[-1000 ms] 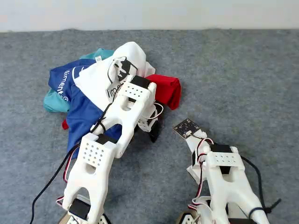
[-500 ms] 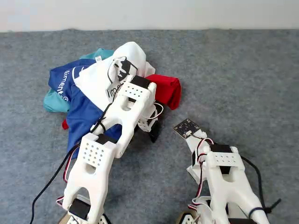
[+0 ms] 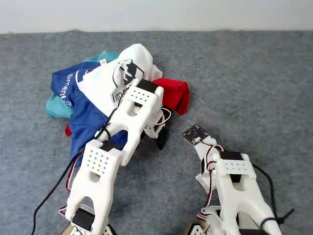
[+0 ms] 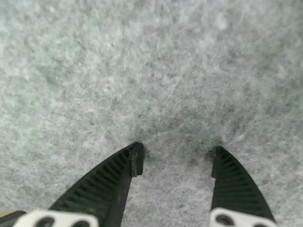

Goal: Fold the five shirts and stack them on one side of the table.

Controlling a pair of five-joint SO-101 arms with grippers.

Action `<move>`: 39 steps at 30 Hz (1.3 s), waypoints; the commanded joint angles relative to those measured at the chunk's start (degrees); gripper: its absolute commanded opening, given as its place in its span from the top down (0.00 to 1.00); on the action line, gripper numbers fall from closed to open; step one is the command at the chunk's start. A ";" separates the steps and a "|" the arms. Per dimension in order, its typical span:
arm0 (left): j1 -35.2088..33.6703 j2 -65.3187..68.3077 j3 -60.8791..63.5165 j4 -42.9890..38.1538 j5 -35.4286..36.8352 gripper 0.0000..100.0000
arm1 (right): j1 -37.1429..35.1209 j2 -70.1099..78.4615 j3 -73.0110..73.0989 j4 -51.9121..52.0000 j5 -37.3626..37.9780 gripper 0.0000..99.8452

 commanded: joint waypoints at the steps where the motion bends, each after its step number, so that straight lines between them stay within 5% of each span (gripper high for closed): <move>1: -0.26 0.09 3.56 1.93 0.26 0.72 | -0.04 0.66 4.04 0.48 0.70 0.77; 31: 0.00 -0.97 3.65 2.11 -2.55 0.72 | -7.34 0.66 3.87 0.31 0.70 0.77; 39: 0.18 -23.38 13.58 2.11 -9.67 0.72 | -7.34 0.66 3.87 0.31 0.79 0.77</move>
